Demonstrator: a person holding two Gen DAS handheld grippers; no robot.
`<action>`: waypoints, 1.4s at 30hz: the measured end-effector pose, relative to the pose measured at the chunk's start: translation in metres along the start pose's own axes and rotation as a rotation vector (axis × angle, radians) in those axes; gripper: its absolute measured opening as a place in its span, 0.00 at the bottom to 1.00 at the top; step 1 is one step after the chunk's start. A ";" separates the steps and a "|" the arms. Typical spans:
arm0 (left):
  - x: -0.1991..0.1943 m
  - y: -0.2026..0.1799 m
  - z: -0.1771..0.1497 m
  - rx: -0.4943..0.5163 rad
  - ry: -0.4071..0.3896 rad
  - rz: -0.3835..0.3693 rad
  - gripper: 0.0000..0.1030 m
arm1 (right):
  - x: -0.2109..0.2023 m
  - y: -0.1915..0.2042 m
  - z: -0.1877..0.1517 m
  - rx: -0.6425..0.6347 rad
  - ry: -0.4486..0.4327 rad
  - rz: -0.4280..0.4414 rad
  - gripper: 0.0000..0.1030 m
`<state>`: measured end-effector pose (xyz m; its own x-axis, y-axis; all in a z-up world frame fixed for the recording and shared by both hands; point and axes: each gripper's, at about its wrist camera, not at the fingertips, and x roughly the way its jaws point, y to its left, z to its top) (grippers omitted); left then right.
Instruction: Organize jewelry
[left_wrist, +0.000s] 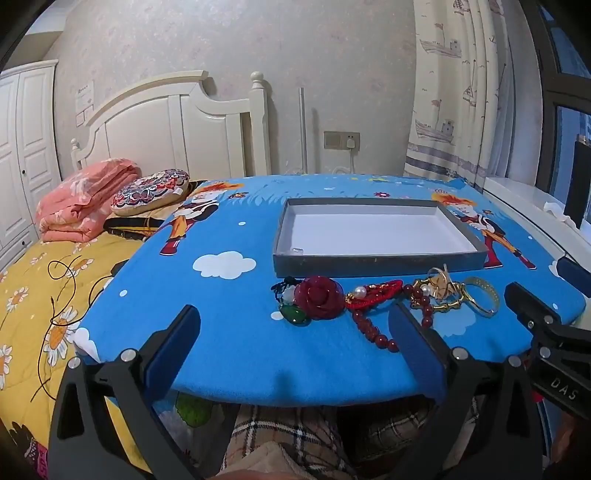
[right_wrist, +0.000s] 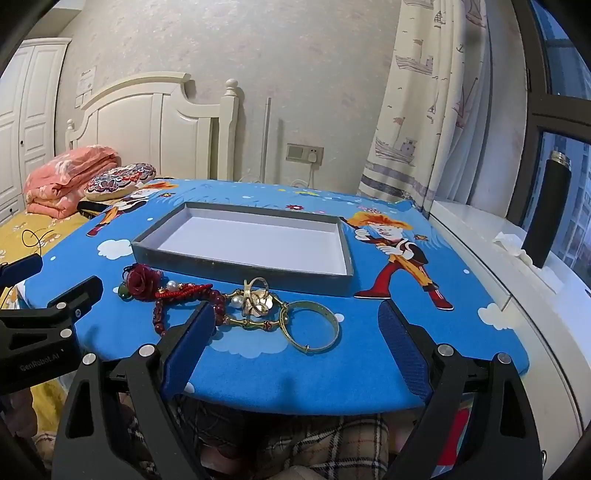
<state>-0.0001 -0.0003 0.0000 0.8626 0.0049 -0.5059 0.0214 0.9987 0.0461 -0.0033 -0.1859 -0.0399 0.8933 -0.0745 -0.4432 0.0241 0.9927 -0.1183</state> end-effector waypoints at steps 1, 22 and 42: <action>0.000 0.000 0.000 0.000 0.000 0.001 0.96 | 0.000 0.000 0.000 0.001 0.000 0.002 0.82; 0.000 0.000 0.000 0.005 0.004 0.003 0.96 | 0.000 0.002 -0.001 0.005 0.003 0.005 0.82; -0.001 0.001 0.001 0.006 0.004 0.002 0.96 | 0.002 -0.005 0.003 0.008 0.007 0.010 0.82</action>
<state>-0.0008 0.0001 0.0011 0.8604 0.0074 -0.5095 0.0223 0.9984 0.0520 -0.0006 -0.1904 -0.0372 0.8904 -0.0655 -0.4504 0.0190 0.9941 -0.1071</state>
